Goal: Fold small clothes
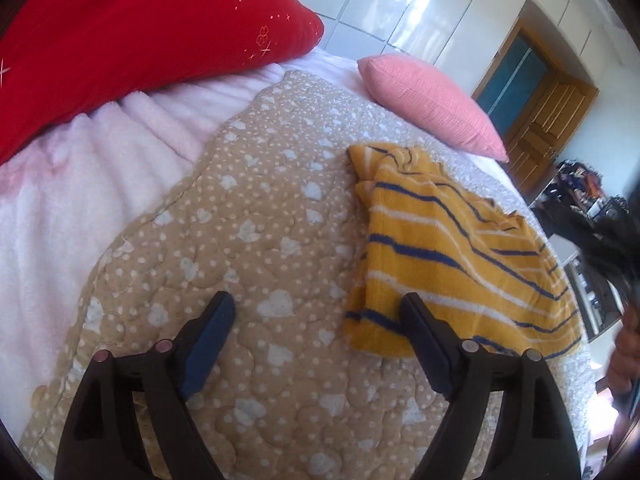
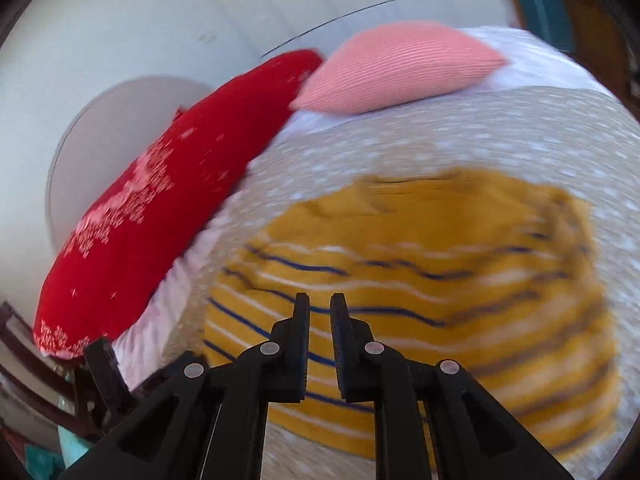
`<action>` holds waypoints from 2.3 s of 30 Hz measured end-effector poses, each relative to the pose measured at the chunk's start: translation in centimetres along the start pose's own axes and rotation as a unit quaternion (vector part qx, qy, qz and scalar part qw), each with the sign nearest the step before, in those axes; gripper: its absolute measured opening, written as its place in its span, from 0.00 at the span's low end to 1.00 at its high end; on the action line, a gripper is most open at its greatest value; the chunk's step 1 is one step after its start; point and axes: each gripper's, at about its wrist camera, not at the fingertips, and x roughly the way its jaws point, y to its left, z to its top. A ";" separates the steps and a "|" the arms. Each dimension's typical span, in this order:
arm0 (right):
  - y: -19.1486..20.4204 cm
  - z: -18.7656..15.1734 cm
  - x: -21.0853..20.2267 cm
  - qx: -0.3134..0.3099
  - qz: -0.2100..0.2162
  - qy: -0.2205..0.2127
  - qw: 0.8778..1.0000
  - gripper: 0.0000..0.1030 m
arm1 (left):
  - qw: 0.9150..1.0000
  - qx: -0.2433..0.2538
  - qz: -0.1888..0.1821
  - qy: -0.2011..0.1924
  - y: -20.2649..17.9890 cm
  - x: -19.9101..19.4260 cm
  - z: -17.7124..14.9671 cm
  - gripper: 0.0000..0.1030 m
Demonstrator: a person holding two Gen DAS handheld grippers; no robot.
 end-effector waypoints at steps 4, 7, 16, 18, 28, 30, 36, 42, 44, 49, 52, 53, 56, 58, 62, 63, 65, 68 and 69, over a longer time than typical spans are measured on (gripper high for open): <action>4.5 2.4 6.5 -0.004 -0.002 0.019 1.000 0.57 | 0.999 -0.024 -0.037 -0.013 1.2 -0.6 -0.2 0.82; 6.3 3.6 11.9 0.010 -0.045 0.056 0.997 0.57 | 0.998 -0.032 -0.049 -0.019 1.6 -0.7 -0.2 0.82; 8.4 4.6 17.5 -0.050 -0.163 0.071 0.983 0.06 | 0.996 -0.044 -0.071 -0.029 2.1 -0.9 -0.3 0.82; 9.4 4.9 17.8 -0.064 -0.160 0.061 0.983 0.06 | 0.996 -0.045 -0.073 -0.029 2.2 -0.9 -0.4 0.82; 9.0 4.3 20.2 -0.082 -0.115 0.061 0.988 0.37 | 0.996 -0.045 -0.077 -0.028 2.2 -0.7 -0.4 0.83; 9.5 4.2 18.1 -0.082 -0.108 0.032 0.990 0.41 | 0.996 -0.044 -0.076 -0.027 2.2 -0.7 -0.3 0.84; 7.6 2.7 10.1 -0.060 -0.077 -0.010 0.995 0.59 | 0.996 -0.041 -0.072 -0.021 2.1 -0.3 -0.1 0.84; 0.1 -2.0 2.5 -0.042 -0.128 -0.026 0.991 0.59 | 0.998 -0.032 -0.058 -0.011 1.8 0.1 0.0 0.85; -2.9 -3.6 0.2 -0.028 -0.145 -0.025 0.989 0.59 | 0.998 -0.029 -0.053 -0.009 1.6 0.2 0.1 0.85; -12.2 -7.6 -5.9 0.070 -0.173 -0.038 0.982 0.58 | 0.999 -0.021 -0.043 -0.004 1.4 0.3 0.1 0.86; -14.5 -9.3 -9.5 0.106 -0.145 -0.075 0.981 0.58 | 1.000 -0.008 -0.029 0.005 0.8 0.8 0.2 0.88; -14.8 -9.8 -10.6 0.109 -0.151 -0.090 0.978 0.58 | 1.000 -0.002 -0.023 0.008 0.5 0.9 0.2 0.89; -15.9 -11.2 -12.1 0.117 -0.157 -0.110 0.975 0.60 | 1.000 0.018 -0.001 0.015 -0.3 1.3 0.3 0.90; -16.9 -12.1 -12.5 0.126 -0.167 -0.118 0.971 0.60 | 0.999 0.027 0.011 0.018 -0.6 1.5 0.2 0.90; -19.5 -13.8 -12.3 0.161 -0.141 -0.120 0.969 0.60 | 0.999 0.038 0.025 0.023 -1.0 1.7 0.1 0.91; -19.9 -14.0 -12.3 0.167 -0.130 -0.126 0.969 0.61 | 0.998 0.041 0.029 0.023 -1.1 1.7 0.1 0.91; -20.1 -14.0 -12.3 0.168 -0.120 -0.132 0.969 0.64 | 0.998 0.045 0.034 0.025 -1.2 1.8 0.1 0.91; -19.9 -13.9 -11.7 0.158 -0.120 -0.129 0.971 0.71 | 0.997 0.052 0.044 0.027 -1.5 1.9 0.0 0.91; -19.8 -13.8 -11.4 0.156 -0.120 -0.130 0.972 0.72 | 0.997 0.054 0.047 0.028 -1.6 1.9 0.0 0.91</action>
